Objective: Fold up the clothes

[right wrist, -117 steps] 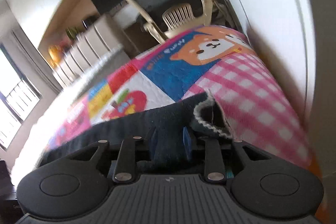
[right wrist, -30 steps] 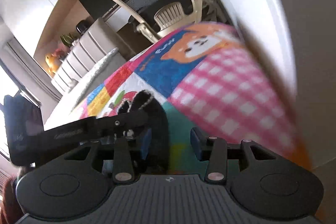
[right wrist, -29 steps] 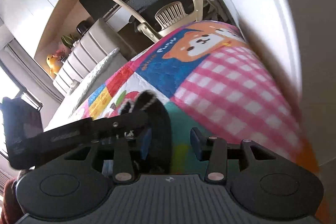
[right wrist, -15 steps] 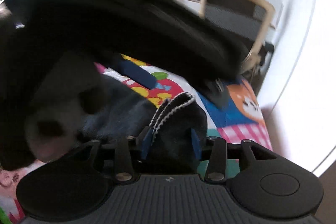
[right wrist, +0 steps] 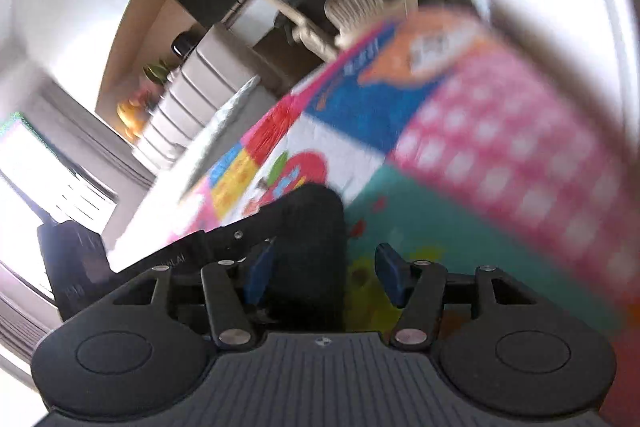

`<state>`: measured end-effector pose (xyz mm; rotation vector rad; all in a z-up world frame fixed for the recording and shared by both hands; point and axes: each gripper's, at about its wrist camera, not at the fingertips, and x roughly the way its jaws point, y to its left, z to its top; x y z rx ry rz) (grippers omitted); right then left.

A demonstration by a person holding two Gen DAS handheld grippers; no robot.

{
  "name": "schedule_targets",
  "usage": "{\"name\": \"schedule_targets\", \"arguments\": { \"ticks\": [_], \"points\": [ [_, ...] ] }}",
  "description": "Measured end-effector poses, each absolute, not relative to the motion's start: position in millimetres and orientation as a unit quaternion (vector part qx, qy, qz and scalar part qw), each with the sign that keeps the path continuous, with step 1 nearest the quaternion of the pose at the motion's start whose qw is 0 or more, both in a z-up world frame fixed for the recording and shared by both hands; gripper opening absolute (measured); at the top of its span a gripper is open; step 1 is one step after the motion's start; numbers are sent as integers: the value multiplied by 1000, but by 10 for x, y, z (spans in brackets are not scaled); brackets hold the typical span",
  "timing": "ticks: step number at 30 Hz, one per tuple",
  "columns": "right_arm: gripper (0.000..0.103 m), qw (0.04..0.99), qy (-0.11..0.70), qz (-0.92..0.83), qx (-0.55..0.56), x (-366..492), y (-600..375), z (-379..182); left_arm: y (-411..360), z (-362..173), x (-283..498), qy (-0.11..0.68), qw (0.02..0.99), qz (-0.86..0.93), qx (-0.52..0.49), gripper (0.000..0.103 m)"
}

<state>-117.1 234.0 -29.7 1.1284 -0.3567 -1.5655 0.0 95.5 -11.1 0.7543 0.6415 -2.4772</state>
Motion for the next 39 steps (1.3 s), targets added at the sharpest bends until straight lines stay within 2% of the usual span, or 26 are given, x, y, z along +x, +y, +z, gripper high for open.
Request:
{"name": "schedule_targets", "arguments": {
  "ticks": [2, 4, 8, 12, 13, 14, 16, 19, 23, 27, 29, 31, 33, 36, 39],
  "points": [
    [41, 563, -141, -663, 473, -1092, 2244, -311, 961, -121, 21, 235, 234, -905, 267, 103],
    [31, 563, -118, -681, 453, -1029, 2179, -232, 948, -113, 62, 245, 230, -906, 258, 102],
    [28, 561, -64, -729, 387, -922, 2180, -17, 925, -36, 151, 261, 220, -906, 249, 102],
    [28, 539, 62, -796, 270, -636, 2156, 170, 966, 109, 199, 254, 212, -912, 242, 102],
    [29, 530, 95, -807, 242, -553, 2147, 193, 981, 145, 205, 253, 208, -914, 239, 98],
    [29, 524, 133, -814, 213, -450, 2117, 181, 997, 180, 211, 252, 205, -915, 237, 80],
    [29, 513, 212, -817, 155, -206, 2019, 104, 1010, 238, 221, 268, 194, -913, 236, 59],
    [30, 502, 296, -809, 80, 143, 1919, -32, 1012, 305, 213, 302, 162, -910, 232, 59],
    [30, 499, 338, -796, 43, 331, 1831, -97, 1044, 286, 19, 309, 140, -905, 256, 60],
    [37, 534, 301, -787, 72, 208, 1922, -5, 1016, 145, -167, 296, 163, -896, 286, 60],
    [41, 578, 240, -771, 120, 31, 2050, 144, 980, 90, -153, 285, 178, -896, 290, 63],
    [54, 611, 164, -753, 178, -202, 2180, 298, 934, 42, -99, 281, 189, -895, 290, 68],
    [59, 622, 84, -742, 236, -470, 2290, 391, 875, 21, -12, 287, 195, -893, 286, 69],
    [60, 604, -1, -733, 312, -794, 2312, 364, 823, 21, 92, 292, 201, -892, 280, 70],
    [60, 587, -50, -714, 378, -941, 2190, 166, 797, 16, 146, 298, 202, -891, 277, 72]
  ]
}}
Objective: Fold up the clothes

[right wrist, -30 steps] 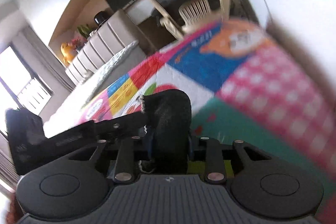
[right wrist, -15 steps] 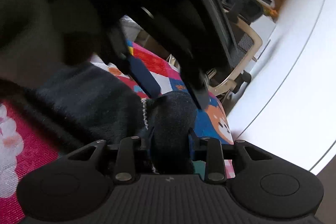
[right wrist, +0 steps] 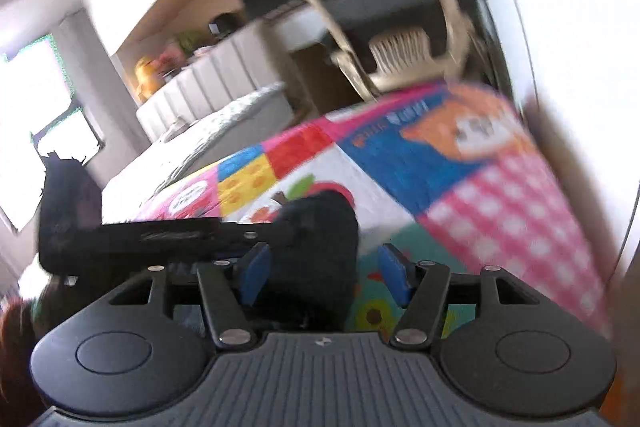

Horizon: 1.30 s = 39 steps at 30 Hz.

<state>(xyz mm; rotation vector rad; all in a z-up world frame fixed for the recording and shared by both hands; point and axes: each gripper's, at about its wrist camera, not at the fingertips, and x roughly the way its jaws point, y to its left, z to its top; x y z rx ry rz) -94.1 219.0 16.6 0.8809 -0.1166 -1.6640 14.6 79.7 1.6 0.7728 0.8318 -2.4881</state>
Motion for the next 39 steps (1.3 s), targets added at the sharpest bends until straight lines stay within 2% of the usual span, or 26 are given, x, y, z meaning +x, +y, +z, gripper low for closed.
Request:
{"name": "schedule_targets", "arguments": {
  "ticks": [2, 5, 6, 9, 13, 15, 18, 20, 23, 27, 30, 33, 36, 38, 39],
  "points": [
    [61, 588, -88, -683, 424, -1009, 2113, -24, 795, 18, 161, 299, 203, -890, 276, 72],
    [47, 590, -80, -682, 424, -869, 2007, -69, 804, 60, 242, 297, 214, -890, 270, 71],
    [42, 592, -48, -699, 398, -753, 1971, -24, 805, 82, 284, 297, 219, -891, 267, 71],
    [41, 595, 68, -742, 303, -321, 1874, 125, 804, 182, 451, 294, 234, -893, 249, 71],
    [42, 593, 189, -759, 191, 255, 1784, 208, 839, 328, 610, 290, 237, -900, 222, 81],
    [42, 591, 236, -759, 136, 525, 1754, 215, 879, 389, 618, 281, 233, -906, 216, 86],
    [47, 607, 266, -744, 87, 770, 1692, 215, 919, 410, 578, 256, 246, -908, 223, 86],
    [51, 630, 260, -727, 82, 817, 1713, 252, 908, 359, 569, 237, 268, -904, 235, 80],
    [53, 662, 220, -706, 122, 656, 1775, 343, 837, 234, 636, 224, 295, -896, 246, 84],
    [62, 685, 95, -681, 240, 125, 1878, 484, 689, 134, 873, 254, 314, -885, 232, 88],
    [68, 665, 23, -673, 321, -246, 1806, 427, 628, 111, 1016, 268, 323, -879, 224, 90],
    [70, 651, -13, -652, 389, -403, 1596, 216, 586, 91, 1097, 288, 320, -876, 218, 91],
    [71, 653, -77, -599, 457, -450, 1446, -40, 612, 118, 1149, 288, 324, -875, 217, 89],
    [64, 660, -86, -589, 458, -374, 1413, -77, 646, 208, 1268, 283, 338, -873, 209, 81],
    [59, 663, -88, -586, 457, -331, 1400, -88, 654, 262, 1369, 284, 347, -871, 198, 80]
  ]
}}
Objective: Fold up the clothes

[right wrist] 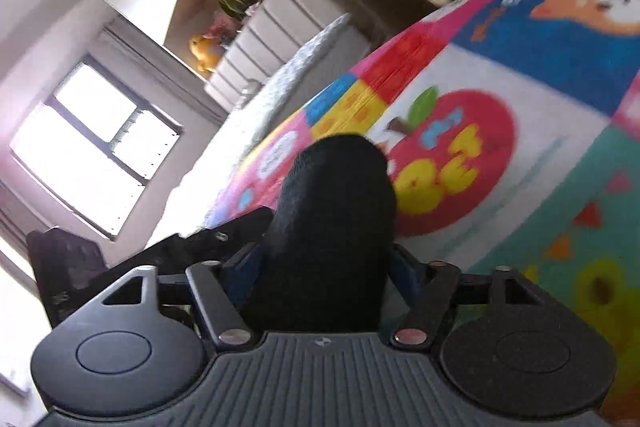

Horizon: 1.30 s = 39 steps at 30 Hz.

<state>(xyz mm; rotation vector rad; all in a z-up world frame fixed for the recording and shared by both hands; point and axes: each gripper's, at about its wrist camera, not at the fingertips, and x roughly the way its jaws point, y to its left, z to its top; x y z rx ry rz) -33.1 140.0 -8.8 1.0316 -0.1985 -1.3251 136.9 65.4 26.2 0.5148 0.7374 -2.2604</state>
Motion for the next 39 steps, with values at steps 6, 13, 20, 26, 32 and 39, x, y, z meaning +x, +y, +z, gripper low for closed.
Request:
{"name": "schedule_targets", "arguments": {
  "ticks": [6, 13, 20, 26, 32, 39],
  "points": [
    [51, 672, -73, -591, 440, -362, 1410, -56, 627, 470, 2117, 286, 427, -842, 162, 89],
    [45, 669, -92, -590, 442, -455, 1474, -65, 490, 94, 2178, 342, 435, -803, 220, 66],
    [41, 654, -100, -620, 421, -660, 1599, 32, 456, 131, 1641, 321, 370, -839, 237, 52],
    [41, 635, -26, -677, 372, -637, 1597, 209, 451, 246, 1201, 274, 387, -845, 247, 60],
    [48, 650, 66, -701, 286, -145, 1454, 336, 674, 593, 1292, 207, 418, -863, 196, 88],
    [58, 668, 146, -698, 213, 347, 1264, 406, 734, 695, 1095, 197, 341, -895, 210, 93]
  ]
}}
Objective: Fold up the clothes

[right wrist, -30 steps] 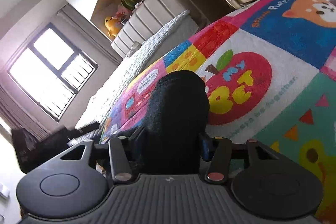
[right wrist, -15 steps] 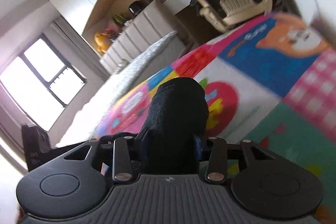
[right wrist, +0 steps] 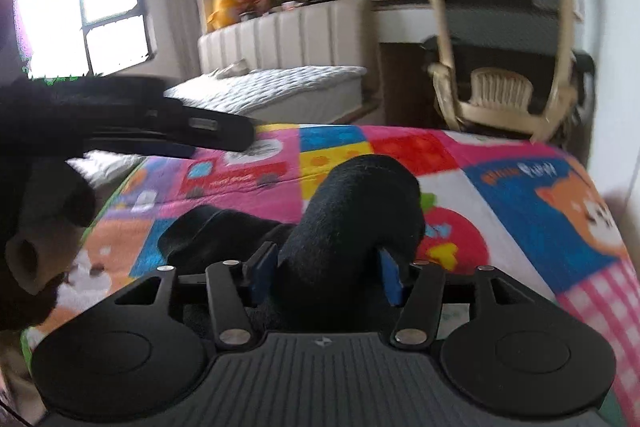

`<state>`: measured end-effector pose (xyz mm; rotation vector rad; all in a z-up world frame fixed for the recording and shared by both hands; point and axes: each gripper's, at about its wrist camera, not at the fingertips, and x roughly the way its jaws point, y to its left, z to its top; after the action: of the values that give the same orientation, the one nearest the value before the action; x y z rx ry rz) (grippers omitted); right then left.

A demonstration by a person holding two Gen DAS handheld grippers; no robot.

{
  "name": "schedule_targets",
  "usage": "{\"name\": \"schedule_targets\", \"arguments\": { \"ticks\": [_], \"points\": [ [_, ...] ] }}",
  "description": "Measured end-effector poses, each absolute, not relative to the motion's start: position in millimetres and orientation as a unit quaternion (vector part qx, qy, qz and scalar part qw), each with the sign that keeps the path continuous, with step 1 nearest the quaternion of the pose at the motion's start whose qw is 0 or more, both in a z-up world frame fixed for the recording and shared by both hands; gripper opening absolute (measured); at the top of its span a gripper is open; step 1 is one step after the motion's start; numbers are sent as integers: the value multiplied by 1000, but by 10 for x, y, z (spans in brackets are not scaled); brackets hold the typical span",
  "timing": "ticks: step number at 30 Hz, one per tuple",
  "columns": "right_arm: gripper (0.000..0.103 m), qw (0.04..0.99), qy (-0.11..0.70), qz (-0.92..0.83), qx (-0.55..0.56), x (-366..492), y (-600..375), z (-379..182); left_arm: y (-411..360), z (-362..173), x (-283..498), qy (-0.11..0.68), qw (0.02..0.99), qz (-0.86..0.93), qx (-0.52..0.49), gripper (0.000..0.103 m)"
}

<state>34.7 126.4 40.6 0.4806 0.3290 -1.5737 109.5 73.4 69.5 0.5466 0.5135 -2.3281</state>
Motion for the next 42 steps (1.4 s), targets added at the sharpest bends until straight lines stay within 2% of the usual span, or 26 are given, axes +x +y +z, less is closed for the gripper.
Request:
{"name": "schedule_targets", "arguments": {
  "ticks": [3, 6, 9, 12, 16, 19, 21, 24, 28, 31, 36, 42],
  "points": [
    [63, 680, 175, -689, 181, 504, 1260, 415, 692, 574, 844, 188, 328, -894, 241, 94],
    [64, 695, 179, -673, 177, 495, 1312, 448, 603, 468, 727, 185, 328, -890, 257, 95],
    [65, 715, 147, -652, 205, 342, 1400, 525, 545, 418, 794, 168, 350, -884, 260, 95],
    [73, 719, 99, -642, 246, 140, 1443, 581, 494, 396, 954, 148, 383, -874, 260, 95],
    [73, 685, 30, -648, 330, -134, 1279, 463, 376, 369, 1221, 172, 401, -863, 257, 95],
    [71, 671, 7, -636, 381, -166, 1100, 289, 308, 290, 1354, 181, 415, -850, 270, 91],
    [69, 681, 30, -638, 359, 2, 1035, 305, 277, 257, 1483, 203, 416, -847, 263, 89],
    [69, 697, 108, -651, 279, 395, 964, 426, 251, 373, 1758, 253, 396, -856, 215, 90],
    [75, 717, 191, -643, 191, 925, 845, 518, 309, 588, 1843, 253, 363, -878, 182, 94],
    [77, 728, 221, -633, 143, 1221, 795, 507, 374, 645, 1745, 229, 340, -892, 191, 95],
    [78, 764, 203, -593, 154, 1187, 877, 584, 289, 466, 1732, 219, 366, -878, 216, 98],
    [84, 745, 104, -595, 283, 552, 856, 577, 180, 374, 1996, 234, 401, -862, 202, 99]
  ]
}}
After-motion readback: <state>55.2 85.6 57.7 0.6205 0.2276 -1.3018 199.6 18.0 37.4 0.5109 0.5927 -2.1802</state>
